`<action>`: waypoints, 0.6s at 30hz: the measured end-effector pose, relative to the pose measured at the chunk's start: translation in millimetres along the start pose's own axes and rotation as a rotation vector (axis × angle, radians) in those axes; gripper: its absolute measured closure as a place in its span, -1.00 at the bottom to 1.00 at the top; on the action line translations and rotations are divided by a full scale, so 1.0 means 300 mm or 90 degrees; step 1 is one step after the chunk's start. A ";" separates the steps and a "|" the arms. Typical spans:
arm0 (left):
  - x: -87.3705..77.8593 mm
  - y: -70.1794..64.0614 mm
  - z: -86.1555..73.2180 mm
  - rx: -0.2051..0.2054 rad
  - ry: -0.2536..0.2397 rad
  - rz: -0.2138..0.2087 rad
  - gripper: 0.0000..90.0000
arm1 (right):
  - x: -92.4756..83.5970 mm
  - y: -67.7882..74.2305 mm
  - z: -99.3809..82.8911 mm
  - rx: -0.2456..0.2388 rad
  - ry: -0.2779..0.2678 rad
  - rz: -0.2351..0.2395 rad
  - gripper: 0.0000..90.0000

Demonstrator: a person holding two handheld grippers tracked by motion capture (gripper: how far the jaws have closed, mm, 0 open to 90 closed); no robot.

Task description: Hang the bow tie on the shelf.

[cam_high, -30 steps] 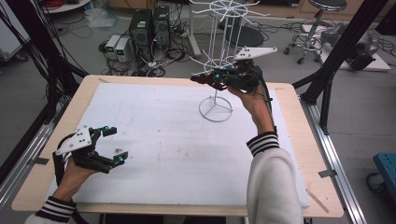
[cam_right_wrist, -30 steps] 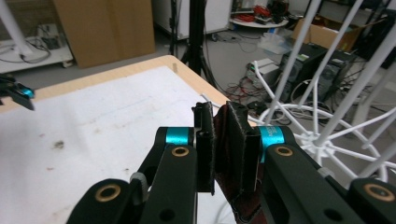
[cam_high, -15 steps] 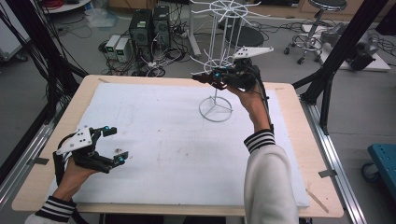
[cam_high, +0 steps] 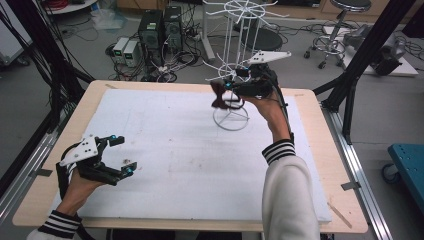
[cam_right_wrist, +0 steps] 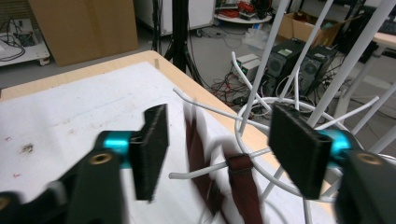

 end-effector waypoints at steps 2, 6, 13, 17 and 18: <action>-0.002 0.001 0.000 0.003 0.001 0.002 -0.96 | -0.003 0.006 0.000 -0.010 0.004 -0.012 -0.63; -0.005 0.001 -0.001 0.001 0.000 0.006 -0.96 | -0.024 0.011 0.009 -0.012 -0.020 -0.004 -0.77; -0.007 0.000 0.001 0.002 -0.007 0.011 -0.96 | -0.074 0.029 0.010 -0.021 -0.032 -0.010 -0.96; -0.011 0.002 0.001 0.001 -0.009 0.018 -0.96 | -0.112 0.038 -0.004 -0.022 -0.051 -0.006 -0.96; -0.014 0.003 0.001 0.002 -0.012 0.021 -0.96 | -0.121 0.038 -0.014 -0.016 -0.054 -0.004 -0.96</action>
Point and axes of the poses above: each handheld gripper's, and its own axes: x roughly forward along the jaws, z roughly out of its top, y roughly to its left, the point moved 3 cm from there along x, roughly forward along the jaws, and after that the axes turned 4 degrees about x, right-handed, at the moved point
